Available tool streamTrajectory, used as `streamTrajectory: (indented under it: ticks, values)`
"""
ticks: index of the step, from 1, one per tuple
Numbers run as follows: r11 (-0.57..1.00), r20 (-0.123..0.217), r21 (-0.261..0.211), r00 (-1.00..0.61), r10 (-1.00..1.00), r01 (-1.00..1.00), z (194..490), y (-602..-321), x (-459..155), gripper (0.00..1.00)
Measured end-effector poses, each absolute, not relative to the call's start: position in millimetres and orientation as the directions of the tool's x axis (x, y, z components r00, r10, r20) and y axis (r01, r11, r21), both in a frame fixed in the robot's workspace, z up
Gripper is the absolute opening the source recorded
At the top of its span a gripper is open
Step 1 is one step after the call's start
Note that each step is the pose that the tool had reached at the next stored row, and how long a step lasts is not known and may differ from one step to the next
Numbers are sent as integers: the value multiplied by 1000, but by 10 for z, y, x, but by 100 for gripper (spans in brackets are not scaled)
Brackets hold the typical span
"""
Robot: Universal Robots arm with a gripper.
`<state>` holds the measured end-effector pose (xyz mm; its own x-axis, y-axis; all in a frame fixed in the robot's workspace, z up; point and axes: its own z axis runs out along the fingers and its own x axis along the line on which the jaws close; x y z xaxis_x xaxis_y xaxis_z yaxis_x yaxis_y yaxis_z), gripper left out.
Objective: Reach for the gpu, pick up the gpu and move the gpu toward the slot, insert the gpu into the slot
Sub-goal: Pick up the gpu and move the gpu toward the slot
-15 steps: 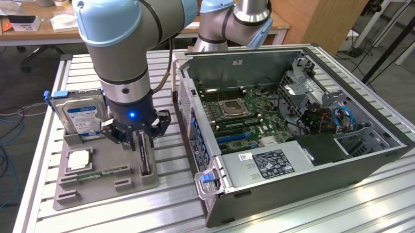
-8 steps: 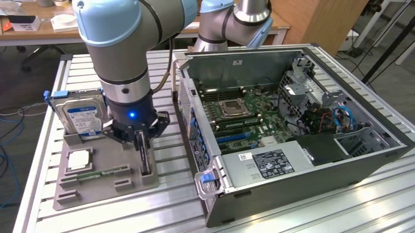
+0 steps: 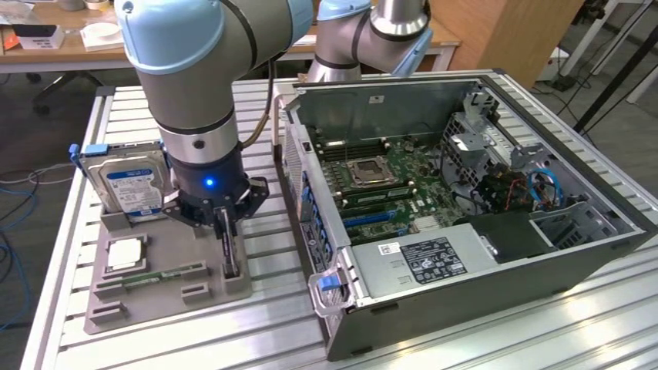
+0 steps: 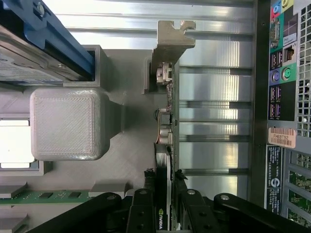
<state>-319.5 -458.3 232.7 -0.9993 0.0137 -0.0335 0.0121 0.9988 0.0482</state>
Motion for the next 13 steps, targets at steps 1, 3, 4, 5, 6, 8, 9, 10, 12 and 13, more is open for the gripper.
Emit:
streamTrajectory:
  ticks: [1, 3, 4, 5, 6, 8, 9, 10, 12, 13]
  values:
    - [999, -33, 48, -999, 14, 12, 2326, -4583, -3195, 26]
    - [999, -34, 48, -999, 14, 12, 2326, -4583, -3195, 26]
    - [999, -33, 48, -999, 14, 12, 2326, -4583, -3195, 26]
    - [999, -33, 48, -999, 14, 12, 2326, -4583, -3195, 26]
    - [999, -33, 48, -999, 14, 12, 2326, -4583, -3195, 26]
    - [999, -34, 48, -999, 14, 12, 2326, -4583, -3195, 26]
    - [999, -33, 48, -999, 14, 12, 2326, -4583, -3195, 26]
    - [999, -33, 48, -999, 14, 12, 2327, -4583, -3195, 26]
    - [999, -33, 48, -999, 14, 12, 2326, -4583, -3195, 26]
    - [999, -33, 48, -999, 14, 12, 2327, -4583, -3195, 26]
